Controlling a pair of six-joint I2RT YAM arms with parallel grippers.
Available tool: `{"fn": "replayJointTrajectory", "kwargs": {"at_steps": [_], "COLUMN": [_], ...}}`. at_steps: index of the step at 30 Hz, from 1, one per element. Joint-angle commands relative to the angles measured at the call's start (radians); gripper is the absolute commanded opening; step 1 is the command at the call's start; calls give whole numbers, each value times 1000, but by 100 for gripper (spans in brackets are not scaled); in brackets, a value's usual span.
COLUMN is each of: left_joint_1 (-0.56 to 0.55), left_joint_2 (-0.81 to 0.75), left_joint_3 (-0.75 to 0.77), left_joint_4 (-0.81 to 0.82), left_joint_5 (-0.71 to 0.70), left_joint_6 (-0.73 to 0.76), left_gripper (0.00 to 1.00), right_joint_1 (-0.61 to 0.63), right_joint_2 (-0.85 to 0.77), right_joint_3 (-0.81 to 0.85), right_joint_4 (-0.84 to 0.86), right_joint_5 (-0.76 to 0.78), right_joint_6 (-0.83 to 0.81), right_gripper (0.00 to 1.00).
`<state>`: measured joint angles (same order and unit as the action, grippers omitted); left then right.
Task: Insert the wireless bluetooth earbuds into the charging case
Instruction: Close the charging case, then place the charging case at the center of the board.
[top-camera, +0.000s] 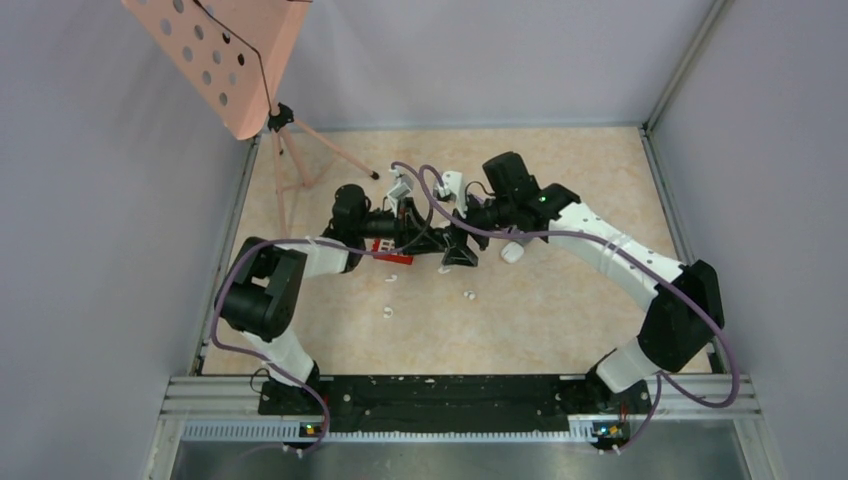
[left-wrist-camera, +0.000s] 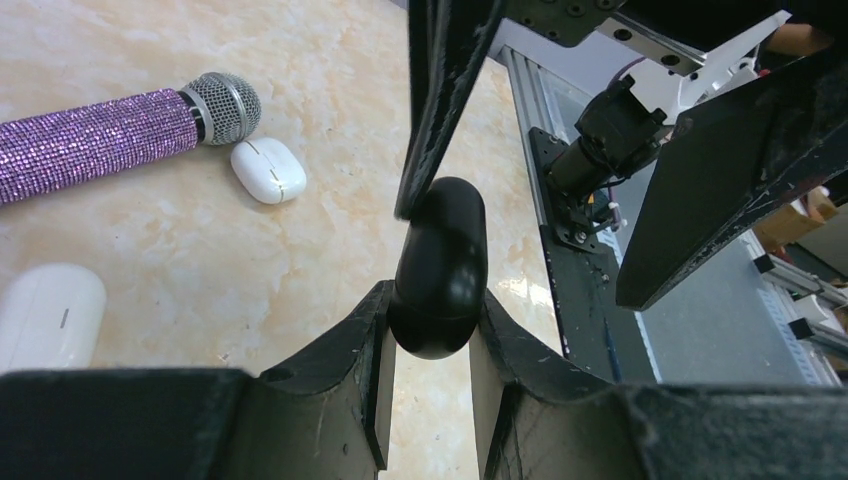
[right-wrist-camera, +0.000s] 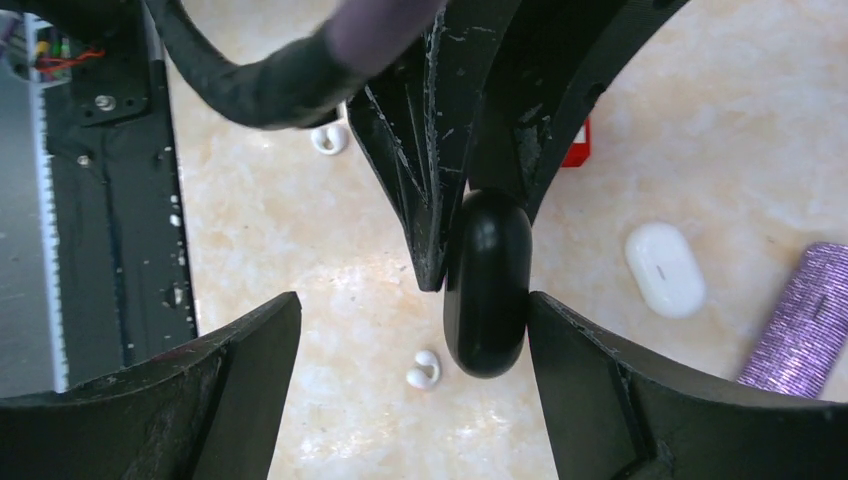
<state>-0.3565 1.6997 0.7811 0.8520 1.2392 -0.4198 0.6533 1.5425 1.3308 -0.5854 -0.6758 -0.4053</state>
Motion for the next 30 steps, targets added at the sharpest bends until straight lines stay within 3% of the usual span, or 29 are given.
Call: {"fn": "replayJointTrajectory", "kwargs": {"at_steps": [1,5,9,13,18,25,30], "left_joint_1": [24,22,24,22,20,-42,-103], "left_joint_2": [53,69,92,143,218,157,245], "left_joint_3": [23,31,46,160,285,226,306], "left_joint_4": [120,-46,-172,-372,-592,-589,-628], "left_joint_5": [-58,-115,-293,-444,-463,-527,-570], "left_joint_6": [-132,-21,13,12,6,-52,-177], "left_gripper": [0,0,1,0,0,0,0], "right_joint_1": [16,-50,-117,-121,-138,-157,-188], "right_joint_2": [-109,-153,-167,-162,-128,-116,-96], "right_joint_3": [-33,-67,-74,-122,-164,-162,-148], "right_joint_4": [3,32,41,43,44,54,60], "right_joint_5": [107,170,206,256,276,343,339], "right_joint_6": [-51,-43,-19,-70,-117,-105,-64], "right_gripper": [82,82,81,77,67,66,66]}}
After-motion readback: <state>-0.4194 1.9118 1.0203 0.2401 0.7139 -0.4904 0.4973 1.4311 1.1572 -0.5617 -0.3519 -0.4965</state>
